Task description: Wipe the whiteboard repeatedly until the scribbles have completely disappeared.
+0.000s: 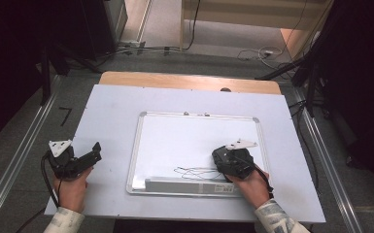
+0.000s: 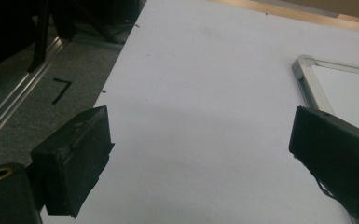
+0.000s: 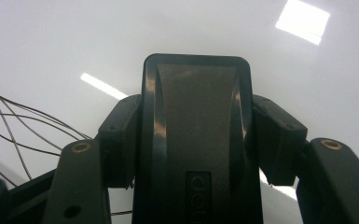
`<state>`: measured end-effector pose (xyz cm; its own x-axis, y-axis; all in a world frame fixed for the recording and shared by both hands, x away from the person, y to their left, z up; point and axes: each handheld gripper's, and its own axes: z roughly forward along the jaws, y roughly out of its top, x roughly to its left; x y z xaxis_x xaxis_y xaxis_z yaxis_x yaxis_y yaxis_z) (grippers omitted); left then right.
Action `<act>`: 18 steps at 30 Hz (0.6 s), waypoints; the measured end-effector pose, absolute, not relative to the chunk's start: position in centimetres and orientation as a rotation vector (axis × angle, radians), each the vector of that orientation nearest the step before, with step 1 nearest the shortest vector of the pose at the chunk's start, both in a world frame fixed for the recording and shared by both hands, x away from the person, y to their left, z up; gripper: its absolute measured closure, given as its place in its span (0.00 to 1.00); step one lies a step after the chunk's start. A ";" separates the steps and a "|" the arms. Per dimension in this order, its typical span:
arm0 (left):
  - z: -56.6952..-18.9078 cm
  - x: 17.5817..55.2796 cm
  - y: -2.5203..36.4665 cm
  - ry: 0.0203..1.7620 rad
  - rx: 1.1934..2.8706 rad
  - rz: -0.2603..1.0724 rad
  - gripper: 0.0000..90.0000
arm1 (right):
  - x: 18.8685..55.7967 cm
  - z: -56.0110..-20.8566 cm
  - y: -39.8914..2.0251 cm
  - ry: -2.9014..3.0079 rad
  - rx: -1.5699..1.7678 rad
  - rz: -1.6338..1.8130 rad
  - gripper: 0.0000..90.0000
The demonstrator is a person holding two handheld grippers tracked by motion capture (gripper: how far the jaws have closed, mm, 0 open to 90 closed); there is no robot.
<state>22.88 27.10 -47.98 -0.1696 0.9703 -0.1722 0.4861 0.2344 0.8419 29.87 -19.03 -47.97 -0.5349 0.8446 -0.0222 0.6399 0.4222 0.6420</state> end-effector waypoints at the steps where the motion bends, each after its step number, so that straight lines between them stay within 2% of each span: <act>1: -48.0 22.9 27.1 1.774 1.349 0.834 0.07 | 29.9 -48.0 -19.0 2.340 1.275 0.834 0.43; 18: -48.0 22.9 27.1 1.774 1.351 0.834 0.07 | 29.8 -48.3 -18.7 2.365 1.252 0.800 0.43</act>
